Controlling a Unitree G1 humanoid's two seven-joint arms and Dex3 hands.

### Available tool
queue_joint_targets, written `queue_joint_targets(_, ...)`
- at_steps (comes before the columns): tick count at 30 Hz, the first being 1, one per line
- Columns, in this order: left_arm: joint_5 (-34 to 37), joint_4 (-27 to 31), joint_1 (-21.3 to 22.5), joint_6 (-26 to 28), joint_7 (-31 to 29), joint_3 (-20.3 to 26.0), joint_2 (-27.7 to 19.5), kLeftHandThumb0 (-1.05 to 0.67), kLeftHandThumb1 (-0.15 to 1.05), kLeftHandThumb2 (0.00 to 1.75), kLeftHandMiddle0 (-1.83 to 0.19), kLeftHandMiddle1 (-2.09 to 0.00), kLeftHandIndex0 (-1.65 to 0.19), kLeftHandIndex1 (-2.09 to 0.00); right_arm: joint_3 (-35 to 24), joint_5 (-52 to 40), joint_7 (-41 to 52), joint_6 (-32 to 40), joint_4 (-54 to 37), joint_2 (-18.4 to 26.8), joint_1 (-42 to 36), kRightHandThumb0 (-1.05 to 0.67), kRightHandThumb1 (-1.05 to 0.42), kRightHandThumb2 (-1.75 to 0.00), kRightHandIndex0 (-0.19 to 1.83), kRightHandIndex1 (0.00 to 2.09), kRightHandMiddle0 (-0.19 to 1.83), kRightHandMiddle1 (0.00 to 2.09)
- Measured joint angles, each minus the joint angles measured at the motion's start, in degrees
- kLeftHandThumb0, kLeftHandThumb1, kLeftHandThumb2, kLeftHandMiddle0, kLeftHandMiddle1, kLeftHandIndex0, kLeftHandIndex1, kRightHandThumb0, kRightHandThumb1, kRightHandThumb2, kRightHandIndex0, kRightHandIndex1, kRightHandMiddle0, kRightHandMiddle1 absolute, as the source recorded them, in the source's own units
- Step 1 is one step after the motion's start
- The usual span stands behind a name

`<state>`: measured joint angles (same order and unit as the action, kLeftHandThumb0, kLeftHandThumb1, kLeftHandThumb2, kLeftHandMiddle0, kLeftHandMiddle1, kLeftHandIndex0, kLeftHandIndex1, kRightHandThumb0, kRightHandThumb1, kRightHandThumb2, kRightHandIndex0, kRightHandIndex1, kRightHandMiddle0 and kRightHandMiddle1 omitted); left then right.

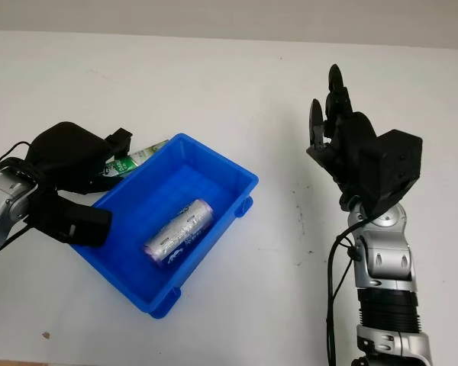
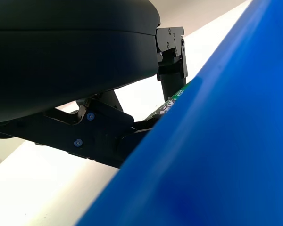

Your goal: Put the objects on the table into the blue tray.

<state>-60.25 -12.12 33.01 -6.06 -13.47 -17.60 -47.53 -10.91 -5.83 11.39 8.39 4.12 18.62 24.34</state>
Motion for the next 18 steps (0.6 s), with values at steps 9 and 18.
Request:
queue_joint_targets(9, 2.4, -0.8, 0.9, 2.8, 0.2, 0.2, 1.4, -0.50, 1.05, 0.62, -1.03, -2.09, 0.05, -2.09, 0.0, -0.2, -0.2, 0.3, 0.5, 0.1, 0.2, -0.52, -1.05, -0.80, -0.19, 0.00, -0.19, 0.00)
queue_joint_targets(18, 12.0, -0.5, 4.7, 4.9, -0.9, 5.1, 2.8, -0.50, 1.05, 0.58, -0.84, -2.09, -0.04, -2.09, 0.1, -0.3, -1.1, 0.8, 0.5, -0.3, 0.4, -0.56, -1.05, -0.79, -0.19, 0.00, -0.19, 0.00)
